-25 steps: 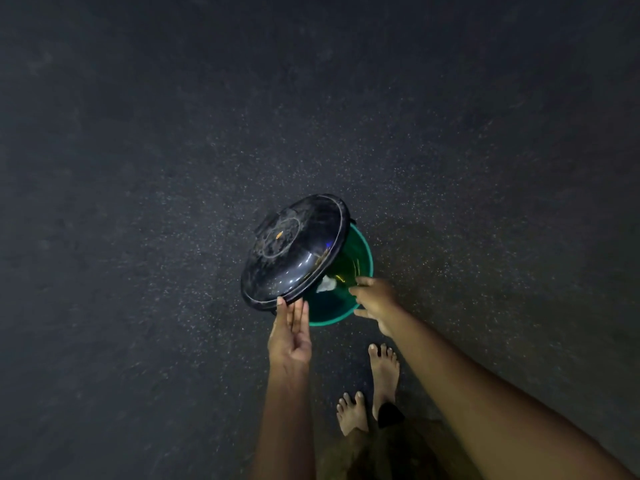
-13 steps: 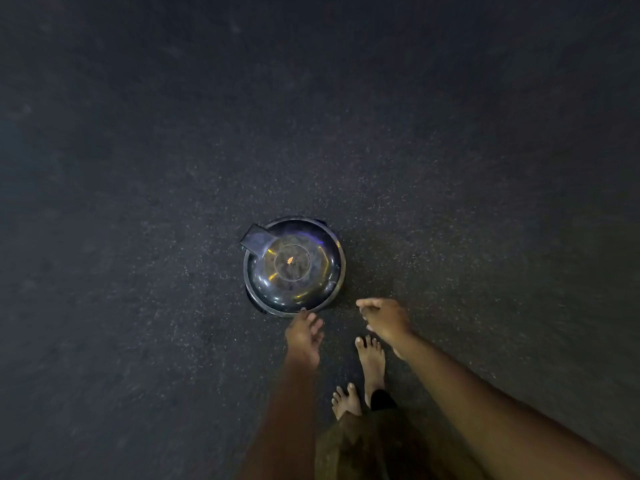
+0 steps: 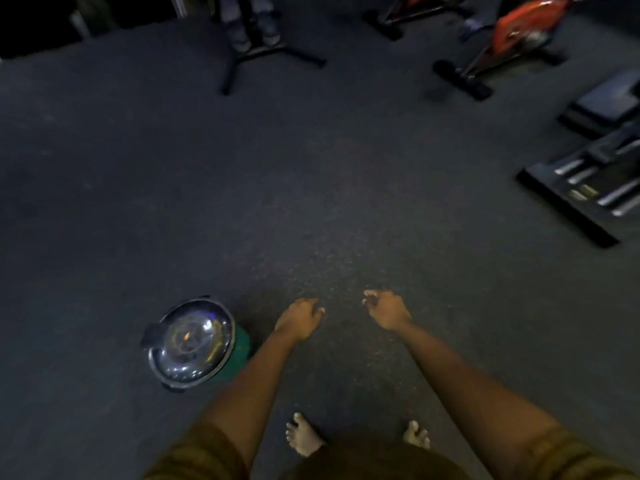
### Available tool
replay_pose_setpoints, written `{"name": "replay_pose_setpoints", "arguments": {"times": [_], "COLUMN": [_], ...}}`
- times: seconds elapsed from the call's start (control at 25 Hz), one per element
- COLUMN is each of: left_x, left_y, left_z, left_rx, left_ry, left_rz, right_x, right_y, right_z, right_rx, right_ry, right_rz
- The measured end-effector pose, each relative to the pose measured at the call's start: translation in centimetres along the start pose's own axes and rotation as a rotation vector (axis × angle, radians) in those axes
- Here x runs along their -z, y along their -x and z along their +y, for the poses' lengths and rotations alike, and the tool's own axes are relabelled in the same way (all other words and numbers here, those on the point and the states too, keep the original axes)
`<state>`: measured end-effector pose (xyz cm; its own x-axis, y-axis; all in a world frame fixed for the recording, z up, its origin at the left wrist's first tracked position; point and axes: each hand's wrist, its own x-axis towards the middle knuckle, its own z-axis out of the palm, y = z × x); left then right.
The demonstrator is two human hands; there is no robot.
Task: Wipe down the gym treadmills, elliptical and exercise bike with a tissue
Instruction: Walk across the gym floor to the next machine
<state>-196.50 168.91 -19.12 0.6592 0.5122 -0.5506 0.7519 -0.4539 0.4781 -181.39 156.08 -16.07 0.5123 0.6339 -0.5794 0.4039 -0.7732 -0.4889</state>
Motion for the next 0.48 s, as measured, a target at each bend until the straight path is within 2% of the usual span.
{"name": "replay_pose_setpoints", "arguments": {"times": [0.08,0.24,0.48], "left_x": [0.1,-3.0,-12.2], "left_y": [-2.0,-3.9,-3.4], "left_z": [6.2,24.1,49.4], "left_rx": [-0.108,-0.372,-0.701], "left_ry": [-0.108,-0.276,-0.47], "left_rz": [-0.037,-0.112,-0.193], "right_x": [4.5,15.1,27.5], "right_y": [1.8,7.7,18.4], "right_z": [4.3,16.3,34.2], "right_rx": [-0.036,-0.139,-0.348], "right_ry": [-0.042,-0.083,-0.145], "right_rz": [0.068,0.245,0.549]}}
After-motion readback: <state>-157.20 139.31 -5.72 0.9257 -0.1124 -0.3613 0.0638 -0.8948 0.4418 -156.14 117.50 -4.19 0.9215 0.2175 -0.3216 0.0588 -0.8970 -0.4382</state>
